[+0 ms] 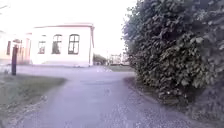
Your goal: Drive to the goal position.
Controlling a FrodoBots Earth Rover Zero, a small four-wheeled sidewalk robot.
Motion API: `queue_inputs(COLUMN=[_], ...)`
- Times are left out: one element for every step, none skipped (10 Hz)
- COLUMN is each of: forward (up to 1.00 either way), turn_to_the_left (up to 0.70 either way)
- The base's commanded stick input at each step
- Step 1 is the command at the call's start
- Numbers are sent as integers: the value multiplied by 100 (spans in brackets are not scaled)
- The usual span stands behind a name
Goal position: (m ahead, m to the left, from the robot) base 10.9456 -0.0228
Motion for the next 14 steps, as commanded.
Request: queue_inputs(forward=[50, 50, 50, 50, 50, 50, 50, 50, 50, 50, 50, 50, 50, 50], turn_to_the_left=[0, 0, 0, 0, 0, 0, 0, 0, 0, 0, 0, 0, 0, 0])
